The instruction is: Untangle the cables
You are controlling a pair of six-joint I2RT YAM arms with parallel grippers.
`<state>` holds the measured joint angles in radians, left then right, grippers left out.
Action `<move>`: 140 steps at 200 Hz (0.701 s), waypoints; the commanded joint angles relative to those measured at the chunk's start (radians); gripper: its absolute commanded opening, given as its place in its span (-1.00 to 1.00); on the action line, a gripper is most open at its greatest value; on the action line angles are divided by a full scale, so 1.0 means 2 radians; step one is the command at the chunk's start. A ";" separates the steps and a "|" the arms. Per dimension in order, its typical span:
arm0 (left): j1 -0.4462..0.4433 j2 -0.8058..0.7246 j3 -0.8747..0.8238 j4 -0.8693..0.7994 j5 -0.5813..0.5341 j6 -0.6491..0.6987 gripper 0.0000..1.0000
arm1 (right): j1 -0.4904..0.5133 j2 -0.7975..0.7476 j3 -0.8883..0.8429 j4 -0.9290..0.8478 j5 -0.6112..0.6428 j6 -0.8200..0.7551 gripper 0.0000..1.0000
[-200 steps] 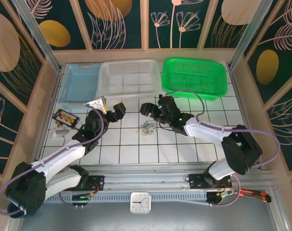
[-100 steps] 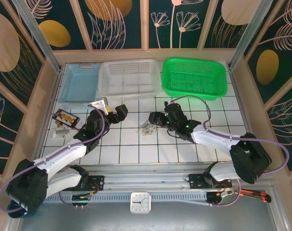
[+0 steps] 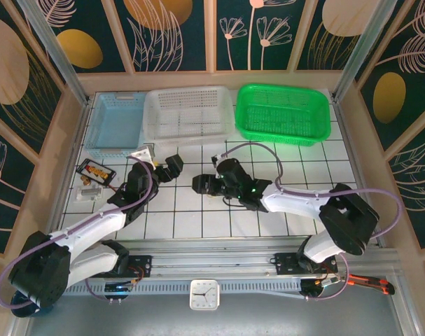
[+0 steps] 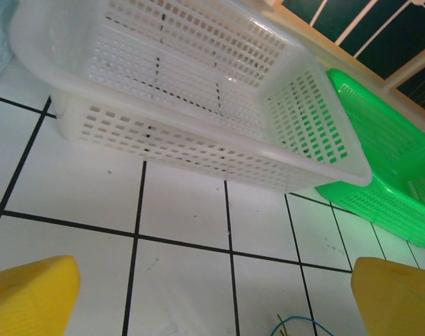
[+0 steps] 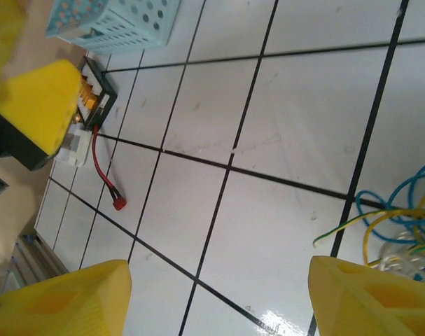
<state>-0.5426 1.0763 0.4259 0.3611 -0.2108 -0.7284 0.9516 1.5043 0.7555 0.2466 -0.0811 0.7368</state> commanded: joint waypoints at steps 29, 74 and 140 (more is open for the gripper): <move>-0.003 -0.026 -0.007 -0.005 -0.023 -0.014 0.98 | -0.036 0.015 -0.056 0.015 0.019 -0.007 0.36; -0.003 -0.033 -0.018 0.000 -0.024 -0.013 0.98 | -0.126 -0.041 -0.075 -0.015 -0.003 -0.064 0.40; -0.003 -0.032 -0.034 0.007 -0.012 -0.010 0.98 | -0.191 -0.128 -0.074 -0.057 -0.031 -0.086 0.42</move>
<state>-0.5426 1.0214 0.3668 0.3561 -0.2436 -0.7395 0.5941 1.3075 0.6098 0.1883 -0.1349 0.6037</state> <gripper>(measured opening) 0.988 0.706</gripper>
